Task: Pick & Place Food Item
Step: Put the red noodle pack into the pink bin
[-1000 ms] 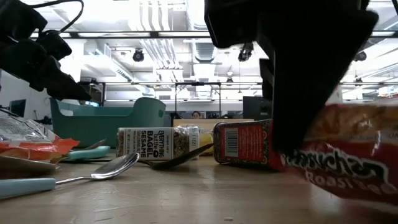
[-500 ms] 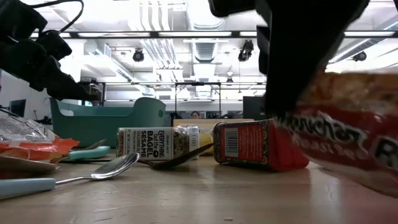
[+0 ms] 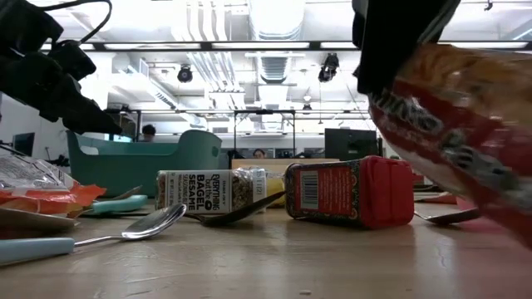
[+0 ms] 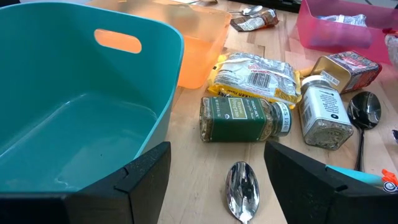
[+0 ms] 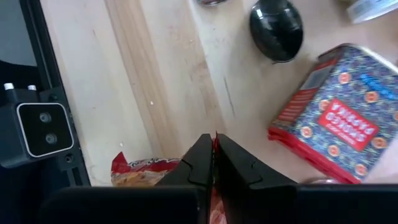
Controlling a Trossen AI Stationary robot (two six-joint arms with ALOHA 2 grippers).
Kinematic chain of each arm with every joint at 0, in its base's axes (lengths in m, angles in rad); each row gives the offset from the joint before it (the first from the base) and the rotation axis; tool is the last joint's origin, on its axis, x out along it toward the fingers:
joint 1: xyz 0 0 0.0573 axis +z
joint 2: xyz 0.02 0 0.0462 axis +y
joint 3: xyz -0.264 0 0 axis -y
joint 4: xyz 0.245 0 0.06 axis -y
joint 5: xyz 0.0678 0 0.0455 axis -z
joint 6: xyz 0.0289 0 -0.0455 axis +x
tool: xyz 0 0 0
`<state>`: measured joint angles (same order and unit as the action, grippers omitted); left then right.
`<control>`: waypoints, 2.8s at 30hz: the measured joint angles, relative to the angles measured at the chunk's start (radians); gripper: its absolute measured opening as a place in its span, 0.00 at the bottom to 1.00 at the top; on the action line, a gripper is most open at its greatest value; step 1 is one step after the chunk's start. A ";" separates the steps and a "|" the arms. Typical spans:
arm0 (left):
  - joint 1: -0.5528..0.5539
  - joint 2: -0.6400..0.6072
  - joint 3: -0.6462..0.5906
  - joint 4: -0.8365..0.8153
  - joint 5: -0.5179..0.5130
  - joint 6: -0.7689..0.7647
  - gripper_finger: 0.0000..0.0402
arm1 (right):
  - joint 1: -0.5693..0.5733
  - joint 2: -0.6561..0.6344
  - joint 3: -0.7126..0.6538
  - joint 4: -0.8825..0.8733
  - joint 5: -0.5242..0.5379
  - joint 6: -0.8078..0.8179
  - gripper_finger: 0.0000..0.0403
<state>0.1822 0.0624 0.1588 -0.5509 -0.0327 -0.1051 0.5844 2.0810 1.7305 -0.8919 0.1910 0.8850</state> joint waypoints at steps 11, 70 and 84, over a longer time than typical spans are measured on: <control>0.000 0.000 0.000 0.000 0.000 0.000 0.65 | 0.014 -0.019 0.019 -0.076 0.049 0.039 0.03; 0.000 0.000 0.000 0.000 0.000 0.000 0.65 | 0.208 -0.289 0.013 -0.679 0.312 0.607 0.03; 0.000 0.000 0.000 0.000 0.000 0.000 0.65 | 0.216 -0.325 -0.134 -0.678 0.097 0.593 0.03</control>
<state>0.1822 0.0628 0.1588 -0.5510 -0.0327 -0.1051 0.8004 1.7559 1.5965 -1.5698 0.2878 1.4777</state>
